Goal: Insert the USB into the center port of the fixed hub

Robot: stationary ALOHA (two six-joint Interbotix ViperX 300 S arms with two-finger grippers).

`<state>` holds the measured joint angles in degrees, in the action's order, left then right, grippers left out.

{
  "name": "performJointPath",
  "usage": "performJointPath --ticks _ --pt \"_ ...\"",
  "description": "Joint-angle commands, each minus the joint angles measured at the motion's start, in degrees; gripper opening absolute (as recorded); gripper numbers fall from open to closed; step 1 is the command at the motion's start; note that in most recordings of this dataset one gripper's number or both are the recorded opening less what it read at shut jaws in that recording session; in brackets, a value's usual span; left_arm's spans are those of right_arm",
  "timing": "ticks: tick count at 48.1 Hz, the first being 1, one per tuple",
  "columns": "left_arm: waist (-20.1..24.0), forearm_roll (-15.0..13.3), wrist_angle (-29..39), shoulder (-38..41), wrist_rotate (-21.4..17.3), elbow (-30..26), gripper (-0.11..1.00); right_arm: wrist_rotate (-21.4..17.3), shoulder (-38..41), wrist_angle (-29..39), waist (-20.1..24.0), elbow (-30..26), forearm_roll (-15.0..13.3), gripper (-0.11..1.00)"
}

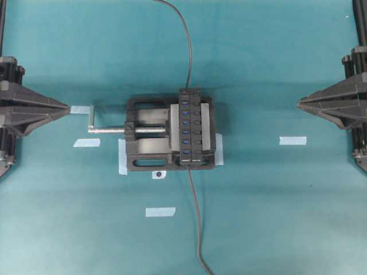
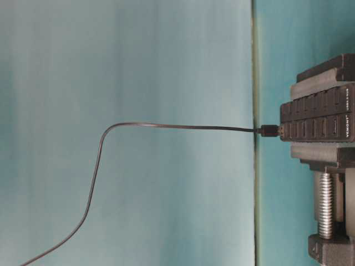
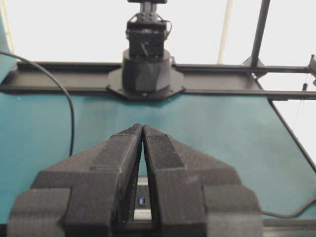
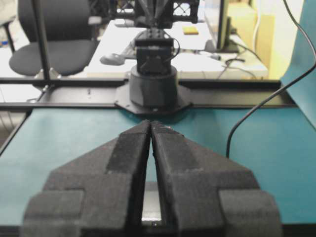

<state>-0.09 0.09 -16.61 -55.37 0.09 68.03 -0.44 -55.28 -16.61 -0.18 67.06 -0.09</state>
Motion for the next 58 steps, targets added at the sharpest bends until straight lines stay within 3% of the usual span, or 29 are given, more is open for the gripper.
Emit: performJointPath --ticks 1,5,10,16,25,44,58 --pt "0.2 0.4 -1.9 0.4 1.7 1.1 0.13 0.3 0.4 -1.0 -0.3 0.2 0.3 0.16" --pt "0.1 0.4 -2.5 0.3 3.1 1.3 0.04 -1.1 -0.4 -1.5 -0.5 1.9 0.7 0.22" --pt "0.1 0.4 -2.1 0.2 3.5 0.5 0.0 -3.6 -1.7 -1.3 -1.1 3.2 1.1 0.1" --pt "0.2 0.4 -1.4 0.4 3.5 0.2 0.0 -5.6 -2.9 -0.9 -2.1 3.9 1.1 0.04" --pt "0.2 0.4 -0.6 1.5 3.8 0.2 0.0 -5.8 -3.5 3.8 -3.7 3.3 1.1 0.04" --pt "0.2 0.4 1.7 4.3 3.6 -1.2 0.0 -5.7 -0.1 21.2 -7.6 -2.9 1.0 0.04" --pt "0.2 0.4 4.5 3.4 3.7 -1.6 0.0 -5.5 6.7 24.1 -8.4 -6.1 0.2 0.04"
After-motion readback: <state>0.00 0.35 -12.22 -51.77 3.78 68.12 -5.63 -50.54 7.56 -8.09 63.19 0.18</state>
